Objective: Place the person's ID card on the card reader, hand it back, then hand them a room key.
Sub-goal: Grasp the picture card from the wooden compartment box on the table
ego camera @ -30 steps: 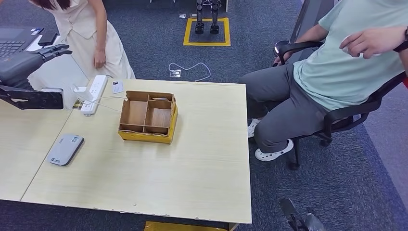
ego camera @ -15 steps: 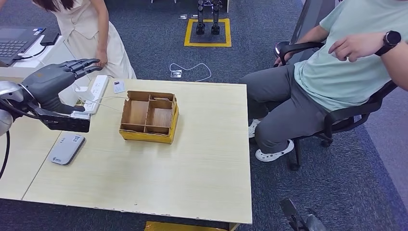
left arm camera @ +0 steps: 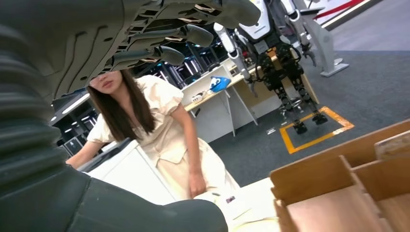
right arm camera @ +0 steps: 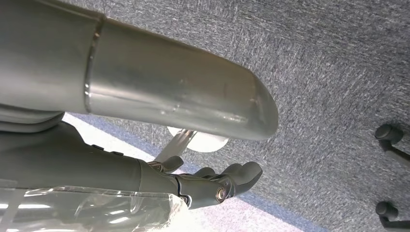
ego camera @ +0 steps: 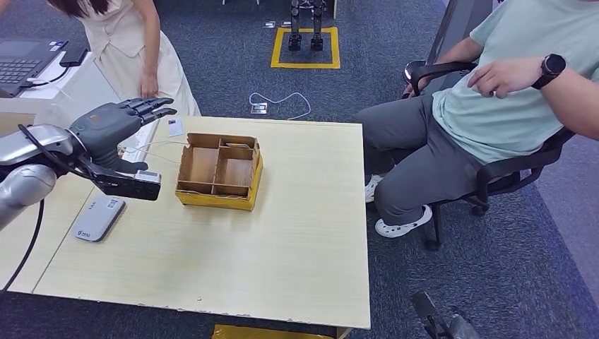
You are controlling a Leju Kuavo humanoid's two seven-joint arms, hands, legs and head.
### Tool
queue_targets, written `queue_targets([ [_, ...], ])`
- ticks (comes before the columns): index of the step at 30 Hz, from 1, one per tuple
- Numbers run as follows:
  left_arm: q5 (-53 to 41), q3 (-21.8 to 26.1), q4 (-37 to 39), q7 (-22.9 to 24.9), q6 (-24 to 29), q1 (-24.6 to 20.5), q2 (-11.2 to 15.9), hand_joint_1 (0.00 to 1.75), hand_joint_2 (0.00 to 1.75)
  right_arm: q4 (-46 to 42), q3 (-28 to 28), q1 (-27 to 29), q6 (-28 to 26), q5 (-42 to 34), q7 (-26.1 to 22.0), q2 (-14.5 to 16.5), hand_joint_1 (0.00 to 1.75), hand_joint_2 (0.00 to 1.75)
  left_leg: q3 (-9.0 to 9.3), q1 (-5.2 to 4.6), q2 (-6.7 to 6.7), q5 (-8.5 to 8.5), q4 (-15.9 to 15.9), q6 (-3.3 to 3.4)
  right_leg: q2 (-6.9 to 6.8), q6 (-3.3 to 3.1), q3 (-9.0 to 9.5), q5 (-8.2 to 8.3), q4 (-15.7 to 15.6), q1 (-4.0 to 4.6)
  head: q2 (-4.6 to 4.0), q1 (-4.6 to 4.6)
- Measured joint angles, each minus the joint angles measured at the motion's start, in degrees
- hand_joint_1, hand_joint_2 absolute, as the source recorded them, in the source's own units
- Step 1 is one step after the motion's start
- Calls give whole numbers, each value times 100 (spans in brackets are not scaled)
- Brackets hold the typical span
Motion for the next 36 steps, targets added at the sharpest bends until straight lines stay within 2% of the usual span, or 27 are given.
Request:
queue_targets([
  [4,-240,-136,237,100,331,148,-355,0,175,0,-18,-5,-2,13,10,16,0,0,0,-1,-1,0,1,0,-1,0,1,1,0,-1,-1,0],
  [9,-396,-248,512,128,441,264,-734,0,175,0,-25,-17,-4,60,26,34,0,0,-1,-1,0,0,1,0,0,0,1,1,0,-1,0,0],
  [17,-798,-286,937,262,601,388,-1090,0,175,0,-25,-30,-4,94,63,55,0,0,-1,-1,-1,-1,1,0,0,0,0,0,0,-1,-1,-1],
  [27,-1453,-284,1731,445,1104,795,-1618,0,175,0,-25,-42,-4,137,69,89,0,0,-2,-1,-1,0,1,0,-1,0,1,0,0,-1,0,-1],
  [36,-1611,-266,2085,391,1068,853,-1790,0,175,0,-25,-53,-2,174,69,94,0,0,-1,-1,-1,-1,1,1,-1,0,0,0,0,-1,-1,-1],
])
